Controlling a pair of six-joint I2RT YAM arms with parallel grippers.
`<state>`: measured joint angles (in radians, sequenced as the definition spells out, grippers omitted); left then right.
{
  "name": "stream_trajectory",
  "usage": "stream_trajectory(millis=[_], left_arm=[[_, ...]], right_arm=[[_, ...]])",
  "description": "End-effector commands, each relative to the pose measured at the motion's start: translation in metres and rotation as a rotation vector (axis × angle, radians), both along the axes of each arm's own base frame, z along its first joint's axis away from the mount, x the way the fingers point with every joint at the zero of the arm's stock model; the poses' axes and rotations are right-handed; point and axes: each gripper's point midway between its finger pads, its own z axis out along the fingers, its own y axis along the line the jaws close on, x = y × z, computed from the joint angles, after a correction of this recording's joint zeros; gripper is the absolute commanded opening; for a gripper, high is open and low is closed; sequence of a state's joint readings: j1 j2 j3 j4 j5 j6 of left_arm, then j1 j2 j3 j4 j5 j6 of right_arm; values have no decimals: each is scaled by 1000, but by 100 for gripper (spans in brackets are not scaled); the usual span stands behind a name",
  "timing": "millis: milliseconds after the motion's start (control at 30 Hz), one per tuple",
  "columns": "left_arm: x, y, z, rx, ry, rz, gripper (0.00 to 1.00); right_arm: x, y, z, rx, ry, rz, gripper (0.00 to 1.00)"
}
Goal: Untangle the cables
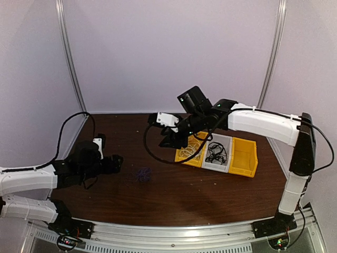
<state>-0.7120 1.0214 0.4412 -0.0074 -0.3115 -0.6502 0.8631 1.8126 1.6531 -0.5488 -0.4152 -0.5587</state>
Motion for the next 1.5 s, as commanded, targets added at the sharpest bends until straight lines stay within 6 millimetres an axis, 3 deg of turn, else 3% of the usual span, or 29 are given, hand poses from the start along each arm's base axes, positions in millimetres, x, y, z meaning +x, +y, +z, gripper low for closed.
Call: stream_trajectory(millis=[0, 167, 367, 800, 1133, 1267, 1467], left_arm=[[1, 17, 9, -38, -7, 103, 92], [-10, 27, -3, -124, 33, 171, 90], [-23, 35, -12, -197, 29, 185, 89], [-30, 45, -18, -188, 28, 203, 88], [-35, 50, -20, -212, 20, 214, 89], [-34, 50, -21, -205, 22, 216, 89], [-34, 49, -23, -199, 30, 213, 89]], right_arm=[[-15, 45, -40, -36, 44, 39, 49], [-24, 81, -90, -107, 60, 78, 48], [-24, 102, -128, -161, 102, 97, 48], [-36, 121, -155, -203, 106, 114, 49], [-38, 118, -169, -240, 106, 128, 39], [-36, 118, -169, -240, 102, 115, 23], [-32, 118, -168, -242, 90, 97, 12]])
